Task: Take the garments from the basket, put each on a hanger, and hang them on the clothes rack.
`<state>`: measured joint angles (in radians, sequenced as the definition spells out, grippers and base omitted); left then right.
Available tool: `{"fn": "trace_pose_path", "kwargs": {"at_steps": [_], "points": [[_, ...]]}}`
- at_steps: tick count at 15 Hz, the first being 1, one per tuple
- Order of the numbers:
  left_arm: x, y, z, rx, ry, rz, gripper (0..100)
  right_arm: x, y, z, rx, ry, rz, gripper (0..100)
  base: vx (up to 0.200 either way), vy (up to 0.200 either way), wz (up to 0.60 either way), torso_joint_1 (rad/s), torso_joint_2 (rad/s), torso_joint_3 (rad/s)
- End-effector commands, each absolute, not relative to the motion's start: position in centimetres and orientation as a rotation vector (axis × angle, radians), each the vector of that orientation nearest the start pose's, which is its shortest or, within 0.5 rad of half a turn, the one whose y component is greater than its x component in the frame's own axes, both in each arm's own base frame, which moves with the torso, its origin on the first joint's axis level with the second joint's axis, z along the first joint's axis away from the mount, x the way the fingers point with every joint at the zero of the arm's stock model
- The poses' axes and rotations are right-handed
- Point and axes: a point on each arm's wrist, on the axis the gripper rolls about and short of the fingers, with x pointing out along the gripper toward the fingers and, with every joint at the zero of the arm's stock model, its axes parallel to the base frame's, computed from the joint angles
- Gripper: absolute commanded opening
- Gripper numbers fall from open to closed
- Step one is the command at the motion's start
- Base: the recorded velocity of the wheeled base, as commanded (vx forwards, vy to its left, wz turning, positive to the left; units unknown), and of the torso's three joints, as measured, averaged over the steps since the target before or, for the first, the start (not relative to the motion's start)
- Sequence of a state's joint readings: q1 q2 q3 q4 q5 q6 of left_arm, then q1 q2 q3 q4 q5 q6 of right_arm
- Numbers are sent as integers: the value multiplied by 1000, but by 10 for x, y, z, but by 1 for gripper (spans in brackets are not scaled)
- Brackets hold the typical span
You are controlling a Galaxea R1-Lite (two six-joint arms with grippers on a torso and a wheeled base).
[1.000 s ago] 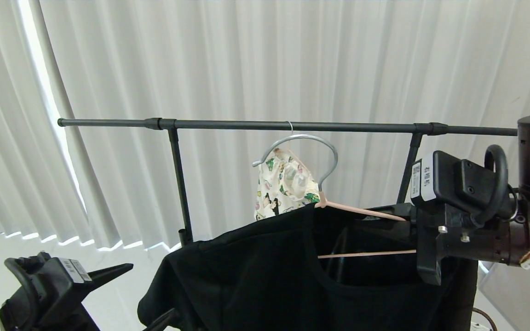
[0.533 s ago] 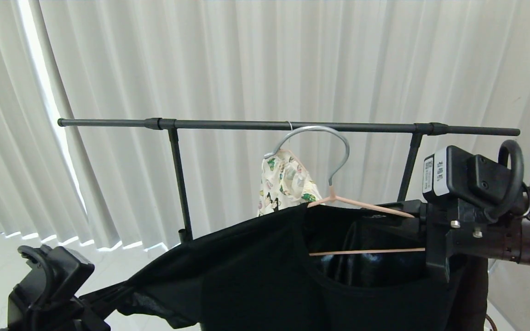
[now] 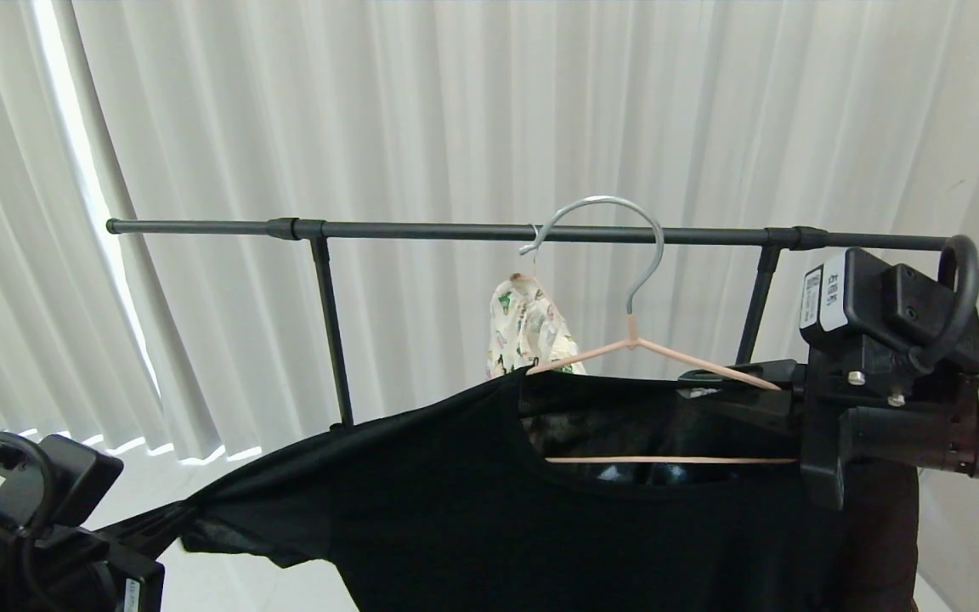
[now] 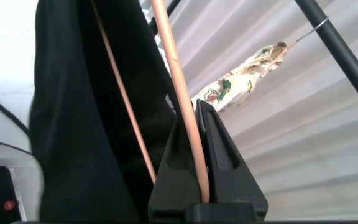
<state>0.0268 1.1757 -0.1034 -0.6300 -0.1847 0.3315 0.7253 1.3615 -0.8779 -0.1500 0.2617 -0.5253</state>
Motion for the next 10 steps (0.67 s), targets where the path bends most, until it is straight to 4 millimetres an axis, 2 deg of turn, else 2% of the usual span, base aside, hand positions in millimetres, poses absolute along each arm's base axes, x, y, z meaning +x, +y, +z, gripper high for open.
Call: {"fn": "trace_pose_path", "kwargs": {"at_steps": [1,4,6,10], "points": [[124,-8,120,293,373,-278,100,164,153,245,-558,74,1046,0,0,0,0,0,0,0],[121,-10,123,292,344,-307,100,166,150,245,-550,85,1023,0,0,0,0,0,0,0],[115,-11,129,222,298,-356,100,170,141,241,-549,112,978,0,0,0,0,0,0,0],[119,-8,143,110,254,-309,100,166,112,222,-544,205,883,0,0,0,0,0,0,0]]}}
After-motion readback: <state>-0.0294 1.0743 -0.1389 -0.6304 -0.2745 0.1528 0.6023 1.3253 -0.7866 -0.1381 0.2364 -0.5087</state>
